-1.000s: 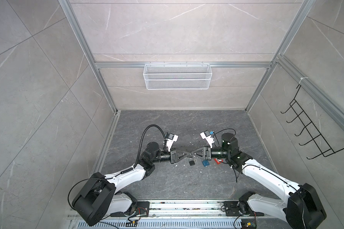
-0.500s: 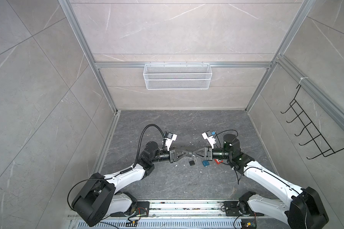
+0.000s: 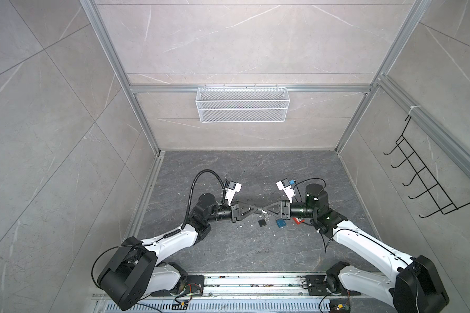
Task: Lock with the key
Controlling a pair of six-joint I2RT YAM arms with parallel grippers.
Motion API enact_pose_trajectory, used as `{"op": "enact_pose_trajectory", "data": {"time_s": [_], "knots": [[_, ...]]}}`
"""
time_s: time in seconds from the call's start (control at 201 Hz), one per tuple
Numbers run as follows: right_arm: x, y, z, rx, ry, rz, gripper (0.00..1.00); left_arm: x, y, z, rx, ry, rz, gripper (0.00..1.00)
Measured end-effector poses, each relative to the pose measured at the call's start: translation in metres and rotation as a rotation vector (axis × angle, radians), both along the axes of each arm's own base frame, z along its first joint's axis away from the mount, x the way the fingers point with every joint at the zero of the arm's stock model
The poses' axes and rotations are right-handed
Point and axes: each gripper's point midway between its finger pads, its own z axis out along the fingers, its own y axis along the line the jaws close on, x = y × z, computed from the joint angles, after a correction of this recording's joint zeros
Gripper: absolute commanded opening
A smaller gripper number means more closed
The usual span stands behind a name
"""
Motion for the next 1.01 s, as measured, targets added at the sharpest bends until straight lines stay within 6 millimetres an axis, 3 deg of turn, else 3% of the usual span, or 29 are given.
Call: {"op": "enact_pose_trajectory", "data": {"time_s": [0.214, 0.612, 1.005], "knots": [[-0.001, 0.000, 0.000, 0.006, -0.002, 0.005, 0.00, 0.001, 0.001, 0.000, -0.001, 0.007, 0.001, 0.00], [-0.002, -0.002, -0.002, 0.021, -0.017, 0.015, 0.00, 0.001, 0.003, -0.001, -0.001, 0.012, -0.007, 0.00], [0.004, -0.016, -0.011, 0.024, 0.021, -0.017, 0.00, 0.017, 0.017, -0.014, 0.033, 0.038, 0.057, 0.00]]}}
